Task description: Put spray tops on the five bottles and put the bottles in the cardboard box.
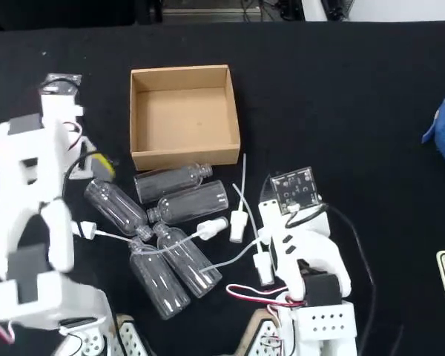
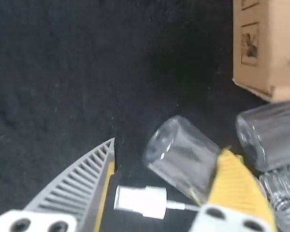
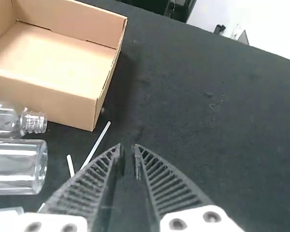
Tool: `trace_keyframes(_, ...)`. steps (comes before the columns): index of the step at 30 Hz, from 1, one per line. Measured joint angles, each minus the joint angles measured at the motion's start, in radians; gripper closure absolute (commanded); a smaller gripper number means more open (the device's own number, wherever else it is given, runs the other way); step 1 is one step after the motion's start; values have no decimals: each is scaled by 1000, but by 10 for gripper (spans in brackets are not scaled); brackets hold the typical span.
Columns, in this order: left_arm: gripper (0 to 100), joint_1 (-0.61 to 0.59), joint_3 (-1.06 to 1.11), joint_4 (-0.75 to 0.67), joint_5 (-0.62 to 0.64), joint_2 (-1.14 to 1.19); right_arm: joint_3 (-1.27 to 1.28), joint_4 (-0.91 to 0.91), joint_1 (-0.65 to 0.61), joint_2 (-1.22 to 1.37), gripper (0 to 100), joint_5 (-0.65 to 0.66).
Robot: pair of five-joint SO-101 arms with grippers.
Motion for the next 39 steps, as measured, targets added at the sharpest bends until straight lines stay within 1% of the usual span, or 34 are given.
trace_keyframes(4,776,0,-54,0,-5,110,32,0,2,-55,983,0)
trace_keyframes(8,776,-11,-63,0,-8,153,54,0,0,-103,983,0)
trace_keyframes(11,776,-69,-64,-2,-25,166,60,0,0,-104,983,0)
trace_keyframes(19,776,-244,-64,-6,-206,167,60,0,0,-104,983,0)
trace_keyframes(22,776,-307,-64,-6,-241,167,60,0,0,-104,983,0)
trace_keyframes(25,776,-331,-91,-5,-256,169,60,0,0,-104,983,0)
trace_keyframes(27,776,-331,-146,37,-261,169,60,0,0,-104,983,0)
trace_keyframes(30,776,-302,-245,153,-284,163,60,0,0,-104,983,0)
trace_keyframes(33,777,-221,-311,299,-387,135,60,0,0,-104,983,0)
trace_keyframes(35,777,-160,-319,370,-474,127,60,0,0,-104,983,0)
trace_keyframes(39,777,-49,-256,397,-600,114,60,0,0,-104,983,0)
